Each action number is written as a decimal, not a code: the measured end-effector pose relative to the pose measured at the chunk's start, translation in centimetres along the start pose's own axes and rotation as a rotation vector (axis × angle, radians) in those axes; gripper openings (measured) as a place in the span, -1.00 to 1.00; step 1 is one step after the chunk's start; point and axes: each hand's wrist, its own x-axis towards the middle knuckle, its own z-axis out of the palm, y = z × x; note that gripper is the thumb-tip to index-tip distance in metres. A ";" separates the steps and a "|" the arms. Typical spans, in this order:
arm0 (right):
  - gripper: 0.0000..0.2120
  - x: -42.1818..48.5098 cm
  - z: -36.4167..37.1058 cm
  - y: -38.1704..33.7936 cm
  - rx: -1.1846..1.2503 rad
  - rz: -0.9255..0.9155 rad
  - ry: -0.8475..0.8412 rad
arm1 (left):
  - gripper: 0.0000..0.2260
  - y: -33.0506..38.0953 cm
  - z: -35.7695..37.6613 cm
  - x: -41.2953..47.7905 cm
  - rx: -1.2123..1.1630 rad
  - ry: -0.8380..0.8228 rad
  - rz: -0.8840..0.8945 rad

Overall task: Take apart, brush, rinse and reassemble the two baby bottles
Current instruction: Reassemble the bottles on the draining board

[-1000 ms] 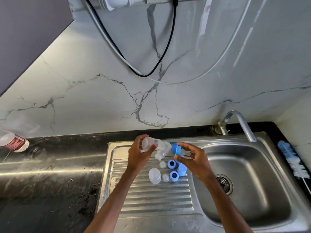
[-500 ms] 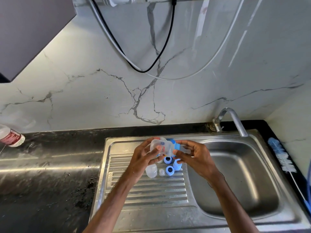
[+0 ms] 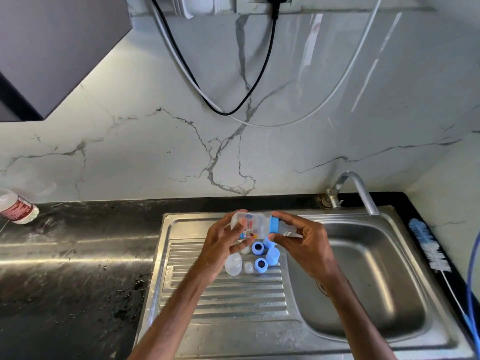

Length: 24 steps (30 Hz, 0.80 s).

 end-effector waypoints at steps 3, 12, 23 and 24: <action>-0.77 0.0 -0.5 -0.3 0.025 0.088 -0.041 | -0.59 0.1 -0.3 -0.1 0.049 -0.066 0.052; -0.59 0.5 -1.1 -0.9 0.191 0.268 -0.149 | -0.54 0.6 0.3 0.4 0.108 -0.089 0.091; -0.59 0.4 -0.3 -1.4 0.205 0.341 -0.115 | -0.57 0.4 -0.2 0.6 0.115 -0.129 0.046; -0.57 0.4 -0.2 -1.4 0.200 0.364 -0.107 | -0.57 0.3 -0.2 0.6 0.121 -0.139 0.050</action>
